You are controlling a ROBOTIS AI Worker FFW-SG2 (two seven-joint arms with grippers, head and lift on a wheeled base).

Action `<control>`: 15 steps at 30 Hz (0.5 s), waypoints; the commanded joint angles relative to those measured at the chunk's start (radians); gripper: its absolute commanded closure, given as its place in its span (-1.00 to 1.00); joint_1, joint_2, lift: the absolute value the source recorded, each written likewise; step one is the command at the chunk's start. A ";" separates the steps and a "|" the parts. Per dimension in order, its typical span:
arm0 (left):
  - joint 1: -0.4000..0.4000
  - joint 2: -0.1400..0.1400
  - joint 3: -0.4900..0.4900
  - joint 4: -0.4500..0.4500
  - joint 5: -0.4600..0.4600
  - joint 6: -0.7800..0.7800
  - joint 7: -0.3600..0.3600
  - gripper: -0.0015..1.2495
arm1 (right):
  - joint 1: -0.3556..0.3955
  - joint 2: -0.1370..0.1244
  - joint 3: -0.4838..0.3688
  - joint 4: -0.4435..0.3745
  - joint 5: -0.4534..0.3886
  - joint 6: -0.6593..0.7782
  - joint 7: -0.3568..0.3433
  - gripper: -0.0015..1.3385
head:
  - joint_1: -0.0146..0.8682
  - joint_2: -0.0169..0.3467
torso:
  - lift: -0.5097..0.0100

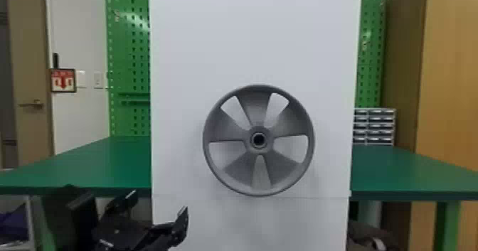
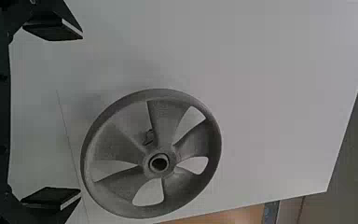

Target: Hold the wheel and insert it

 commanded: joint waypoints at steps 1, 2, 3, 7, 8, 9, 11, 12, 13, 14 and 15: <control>-0.001 0.000 -0.001 0.000 0.000 -0.001 0.000 -0.84 | 0.002 0.000 0.007 0.056 0.015 -0.041 0.000 -0.80 | -0.75 -0.82 | -0.74; 0.000 0.000 0.001 0.000 0.000 -0.001 0.000 -0.84 | 0.004 0.000 0.007 0.062 0.021 -0.043 0.000 -0.80 | -0.75 -0.82 | -0.74; 0.000 0.000 0.001 0.000 0.000 -0.003 0.000 -0.84 | 0.004 0.002 0.007 0.068 0.023 -0.044 0.000 -0.80 | -0.75 -0.82 | -0.74; 0.002 0.000 0.002 0.000 0.000 -0.006 0.000 -0.84 | 0.005 0.003 0.009 0.080 0.023 -0.049 0.000 -0.80 | -0.75 -0.82 | -0.74; 0.002 0.000 0.002 0.000 0.000 -0.006 0.000 -0.84 | 0.005 0.003 0.009 0.082 0.021 -0.049 0.000 -0.80 | -0.75 -0.82 | -0.74; 0.002 0.000 0.002 0.000 0.000 -0.008 0.000 -0.84 | 0.005 0.003 0.012 0.083 0.015 -0.049 0.000 -0.80 | -0.75 -0.82 | -0.74; 0.002 -0.002 0.001 0.000 0.000 -0.008 0.000 -0.84 | 0.008 0.002 0.015 0.083 0.008 -0.049 0.000 -0.80 | -0.75 -0.82 | -0.74; 0.002 -0.002 0.001 0.000 0.000 -0.008 0.000 -0.84 | 0.010 0.002 0.015 0.083 0.008 -0.049 0.000 -0.80 | -0.75 -0.82 | -0.74; 0.003 -0.002 0.001 0.000 0.000 -0.008 0.000 -0.84 | 0.010 0.002 0.016 0.083 0.008 -0.049 0.000 -0.80 | -0.75 -0.82 | -0.74; 0.003 0.000 0.001 0.000 0.000 -0.008 0.000 -0.84 | 0.010 0.002 0.016 0.083 0.008 -0.049 0.000 -0.80 | -0.75 -0.82 | -0.74; 0.003 0.000 0.001 0.000 0.000 -0.008 0.000 -0.84 | 0.010 0.002 0.016 0.083 0.008 -0.051 0.000 -0.80 | -0.75 -0.82 | -0.74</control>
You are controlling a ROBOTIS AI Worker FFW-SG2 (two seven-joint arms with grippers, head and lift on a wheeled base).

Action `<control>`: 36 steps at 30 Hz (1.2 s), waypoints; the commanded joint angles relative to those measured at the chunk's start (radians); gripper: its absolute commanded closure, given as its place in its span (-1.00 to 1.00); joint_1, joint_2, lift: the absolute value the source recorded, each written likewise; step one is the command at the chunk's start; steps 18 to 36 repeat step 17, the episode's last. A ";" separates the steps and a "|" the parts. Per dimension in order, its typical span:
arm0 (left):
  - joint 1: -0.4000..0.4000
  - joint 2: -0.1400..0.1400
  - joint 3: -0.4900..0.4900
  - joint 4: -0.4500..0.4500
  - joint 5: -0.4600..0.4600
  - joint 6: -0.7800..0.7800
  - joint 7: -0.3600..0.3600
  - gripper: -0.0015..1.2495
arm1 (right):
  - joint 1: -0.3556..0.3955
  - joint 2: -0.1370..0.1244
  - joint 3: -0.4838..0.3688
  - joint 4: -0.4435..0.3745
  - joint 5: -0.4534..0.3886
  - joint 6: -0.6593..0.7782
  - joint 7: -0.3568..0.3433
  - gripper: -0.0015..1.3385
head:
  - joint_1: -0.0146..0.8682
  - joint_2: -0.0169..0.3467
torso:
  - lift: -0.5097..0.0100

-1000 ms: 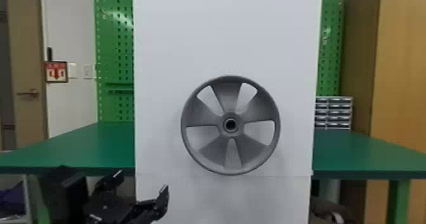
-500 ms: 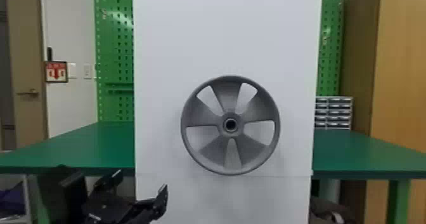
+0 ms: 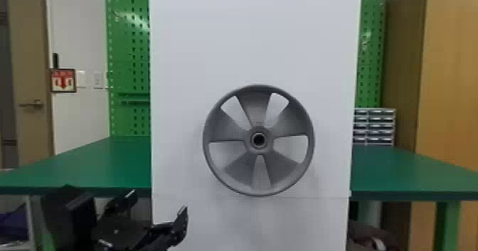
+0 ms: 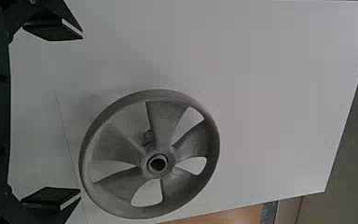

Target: Hold the wheel and insert it

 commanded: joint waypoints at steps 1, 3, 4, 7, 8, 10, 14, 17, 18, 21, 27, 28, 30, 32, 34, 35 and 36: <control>0.001 0.001 0.000 0.000 0.000 0.000 0.000 -0.84 | 0.001 -0.002 0.004 0.000 -0.002 -0.003 0.000 -0.80 | -0.75 -0.82 | -0.74; 0.001 -0.001 0.000 0.000 0.000 0.000 0.000 -0.84 | -0.002 0.000 0.007 0.000 -0.004 -0.005 0.000 -0.80 | -0.75 -0.82 | -0.74; 0.001 0.001 0.001 0.000 0.000 0.000 0.000 -0.84 | -0.003 -0.002 0.007 0.000 -0.005 -0.005 0.000 -0.80 | -0.75 -0.82 | -0.74; 0.003 0.001 0.001 0.000 0.002 0.000 0.000 -0.84 | -0.006 -0.002 0.010 -0.001 -0.010 -0.006 0.000 -0.80 | -0.75 -0.82 | -0.74; 0.003 -0.001 0.001 0.000 0.000 0.000 -0.002 -0.84 | -0.008 -0.002 0.011 -0.003 -0.008 -0.006 0.000 -0.80 | -0.75 -0.82 | -0.74; 0.001 0.001 0.000 0.000 0.000 0.000 0.000 -0.84 | -0.010 -0.004 0.013 -0.006 -0.010 -0.006 0.000 -0.80 | -0.75 -0.82 | -0.74; 0.001 0.001 0.000 0.000 0.000 0.000 -0.002 -0.84 | -0.014 -0.005 0.013 -0.010 -0.010 -0.008 0.001 -0.80 | -0.75 -0.82 | -0.74; 0.001 0.001 -0.002 0.000 0.000 0.000 -0.002 -0.84 | -0.014 -0.005 0.013 -0.013 -0.010 -0.008 0.001 -0.80 | -0.75 -0.82 | -0.74; 0.001 0.001 -0.002 0.000 0.000 0.000 -0.002 -0.84 | -0.014 -0.005 0.013 -0.013 -0.010 -0.008 0.001 -0.80 | -0.75 -0.82 | -0.74; 0.001 0.001 -0.002 0.000 0.000 0.000 -0.002 -0.84 | -0.014 -0.005 0.013 -0.013 -0.010 -0.008 0.001 -0.80 | -0.75 -0.82 | -0.74; 0.001 0.001 -0.002 0.000 0.000 0.000 -0.002 -0.84 | -0.014 -0.005 0.013 -0.013 -0.010 -0.008 0.001 -0.80 | -0.75 -0.82 | -0.74; 0.001 0.001 -0.002 0.000 0.000 0.000 -0.002 -0.84 | -0.014 -0.005 0.013 -0.013 -0.010 -0.008 0.001 -0.80 | -0.75 -0.82 | -0.74; 0.001 0.001 -0.002 0.000 0.000 0.000 -0.002 -0.84 | -0.014 -0.005 0.013 -0.013 -0.010 -0.008 0.001 -0.80 | -0.75 -0.82 | -0.74; 0.001 0.001 -0.002 0.000 0.000 0.000 -0.002 -0.84 | -0.014 -0.005 0.013 -0.013 -0.010 -0.008 0.001 -0.80 | -0.75 -0.82 | -0.74; 0.001 0.001 -0.002 0.000 0.000 0.000 -0.002 -0.84 | -0.014 -0.005 0.013 -0.013 -0.010 -0.008 0.001 -0.80 | -0.75 -0.82 | -0.74; 0.001 0.001 -0.002 0.000 0.000 0.000 -0.002 -0.84 | -0.014 -0.005 0.013 -0.013 -0.010 -0.008 0.001 -0.80 | -0.75 -0.82 | -0.74; 0.001 0.001 -0.002 0.000 0.000 0.000 -0.002 -0.84 | -0.014 -0.005 0.013 -0.013 -0.010 -0.008 0.001 -0.80 | -0.75 -0.82 | -0.74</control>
